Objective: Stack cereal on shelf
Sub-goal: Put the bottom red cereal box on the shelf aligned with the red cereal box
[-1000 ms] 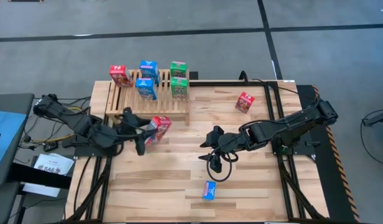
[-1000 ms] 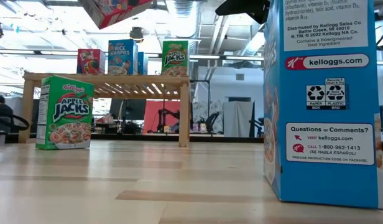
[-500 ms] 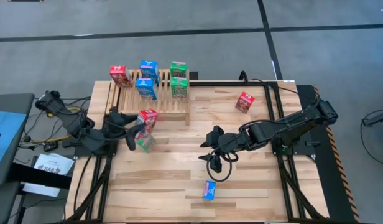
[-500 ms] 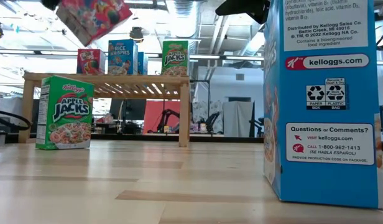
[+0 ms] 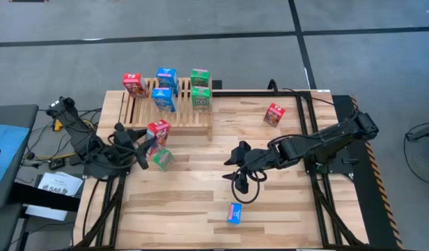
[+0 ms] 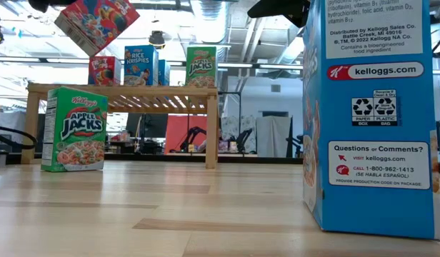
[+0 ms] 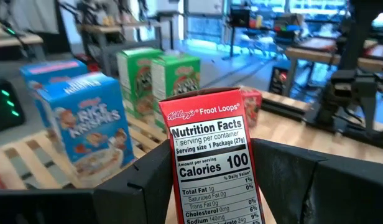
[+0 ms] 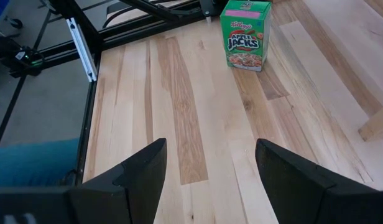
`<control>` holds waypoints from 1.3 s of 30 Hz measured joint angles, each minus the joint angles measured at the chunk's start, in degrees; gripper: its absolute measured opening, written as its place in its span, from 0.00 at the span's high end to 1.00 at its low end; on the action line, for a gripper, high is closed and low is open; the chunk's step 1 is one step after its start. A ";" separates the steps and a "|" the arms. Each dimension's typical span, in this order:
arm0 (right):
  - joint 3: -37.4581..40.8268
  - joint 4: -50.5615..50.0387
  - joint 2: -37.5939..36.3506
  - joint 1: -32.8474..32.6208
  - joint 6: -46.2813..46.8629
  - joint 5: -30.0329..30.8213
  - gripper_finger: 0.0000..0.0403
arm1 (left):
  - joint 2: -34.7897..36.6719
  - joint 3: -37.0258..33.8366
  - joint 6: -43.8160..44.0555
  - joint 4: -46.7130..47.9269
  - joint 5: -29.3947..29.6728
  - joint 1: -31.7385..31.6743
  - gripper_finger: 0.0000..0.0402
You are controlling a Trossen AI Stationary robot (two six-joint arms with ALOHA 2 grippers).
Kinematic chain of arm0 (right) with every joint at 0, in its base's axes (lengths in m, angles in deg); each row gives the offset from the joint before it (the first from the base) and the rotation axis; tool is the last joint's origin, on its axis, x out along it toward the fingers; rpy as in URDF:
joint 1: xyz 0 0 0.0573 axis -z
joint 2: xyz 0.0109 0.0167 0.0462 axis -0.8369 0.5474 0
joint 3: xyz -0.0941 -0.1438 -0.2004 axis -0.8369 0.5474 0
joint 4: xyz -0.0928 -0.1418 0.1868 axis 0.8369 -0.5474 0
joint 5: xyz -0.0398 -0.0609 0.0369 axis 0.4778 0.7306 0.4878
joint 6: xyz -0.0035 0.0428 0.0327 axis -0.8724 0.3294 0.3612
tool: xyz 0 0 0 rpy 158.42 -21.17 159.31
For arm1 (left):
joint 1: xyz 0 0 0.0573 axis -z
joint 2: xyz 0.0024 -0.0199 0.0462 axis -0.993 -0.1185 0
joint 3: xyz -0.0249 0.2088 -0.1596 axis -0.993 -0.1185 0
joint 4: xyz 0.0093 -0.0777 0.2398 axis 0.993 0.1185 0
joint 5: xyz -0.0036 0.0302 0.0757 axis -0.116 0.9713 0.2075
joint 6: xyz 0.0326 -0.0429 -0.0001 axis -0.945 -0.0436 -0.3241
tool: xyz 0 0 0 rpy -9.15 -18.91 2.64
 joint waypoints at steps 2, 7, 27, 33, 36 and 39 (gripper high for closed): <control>0.00 0.00 0.00 0.00 0.00 0.00 0.33 | -0.69 0.00 0.00 -0.01 3.28 1.49 0.53; 0.00 -0.01 0.00 0.00 0.00 0.00 0.33 | -2.91 0.00 -0.03 0.04 5.45 2.84 0.53; 0.00 0.00 0.00 0.00 -0.06 0.04 0.33 | -5.49 0.00 0.98 -0.08 5.49 -6.16 0.53; 0.00 -0.06 0.00 0.00 -0.33 0.04 0.33 | -5.53 0.00 -0.14 -4.40 5.49 -8.48 0.56; 0.00 -0.11 0.00 0.00 -0.44 0.04 0.33 | -5.53 0.27 -9.54 -11.65 5.49 -8.26 0.61; 0.00 -0.11 0.00 0.00 -0.46 0.04 0.33 | -5.51 1.58 -19.60 -18.70 5.51 -7.25 0.65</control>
